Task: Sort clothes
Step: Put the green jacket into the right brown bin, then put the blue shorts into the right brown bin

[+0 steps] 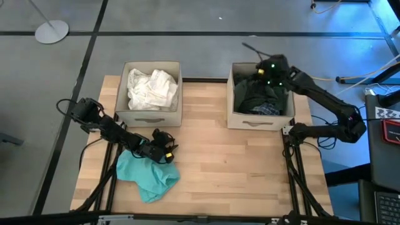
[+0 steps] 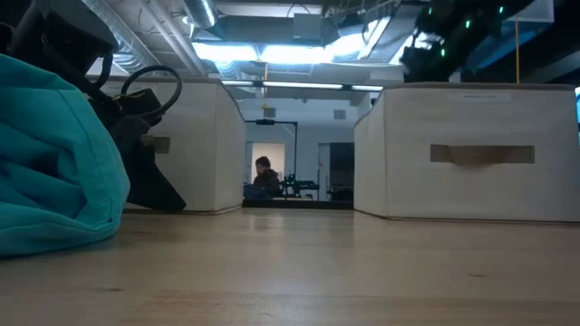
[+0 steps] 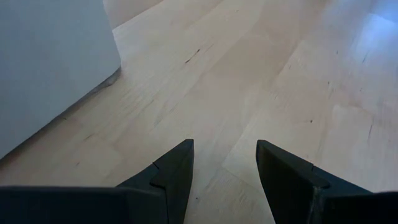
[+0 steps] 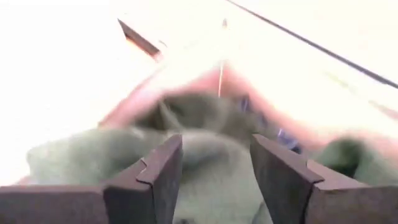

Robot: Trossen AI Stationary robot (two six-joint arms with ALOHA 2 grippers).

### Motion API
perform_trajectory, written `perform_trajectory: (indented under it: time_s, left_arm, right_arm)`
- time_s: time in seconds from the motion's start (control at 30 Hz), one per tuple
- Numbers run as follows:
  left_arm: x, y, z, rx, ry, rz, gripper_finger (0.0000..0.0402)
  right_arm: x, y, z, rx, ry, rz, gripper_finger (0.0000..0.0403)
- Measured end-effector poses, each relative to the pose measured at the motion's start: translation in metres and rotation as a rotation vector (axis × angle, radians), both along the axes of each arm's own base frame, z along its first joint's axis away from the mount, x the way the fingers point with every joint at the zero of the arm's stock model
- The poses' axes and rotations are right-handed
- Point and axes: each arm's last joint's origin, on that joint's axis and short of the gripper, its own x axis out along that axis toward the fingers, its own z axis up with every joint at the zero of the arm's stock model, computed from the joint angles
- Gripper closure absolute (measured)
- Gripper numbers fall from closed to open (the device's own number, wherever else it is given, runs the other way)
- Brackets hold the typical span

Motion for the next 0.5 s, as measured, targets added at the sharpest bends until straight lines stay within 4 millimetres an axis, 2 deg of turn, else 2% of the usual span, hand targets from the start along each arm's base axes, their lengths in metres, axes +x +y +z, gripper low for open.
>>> perform_trajectory:
  time_s: [0.1, 0.27, 0.5]
  left_arm:
    - [0.000, 0.000, 0.000, 0.001, 0.001, -0.001, 0.0236]
    - [0.000, 0.000, 0.000, 0.001, 0.001, -0.001, 0.0236]
    - [0.000, 0.000, 0.000, 0.001, 0.001, -0.002, 0.0236]
  right_arm:
    - [0.000, 0.004, 0.020, -0.027, -0.052, 0.021, 0.0210]
    - [0.016, 0.021, 0.039, -0.068, -0.104, 0.125, 0.0210]
    - [0.054, 0.070, 0.045, -0.101, -0.168, 0.382, 0.0210]
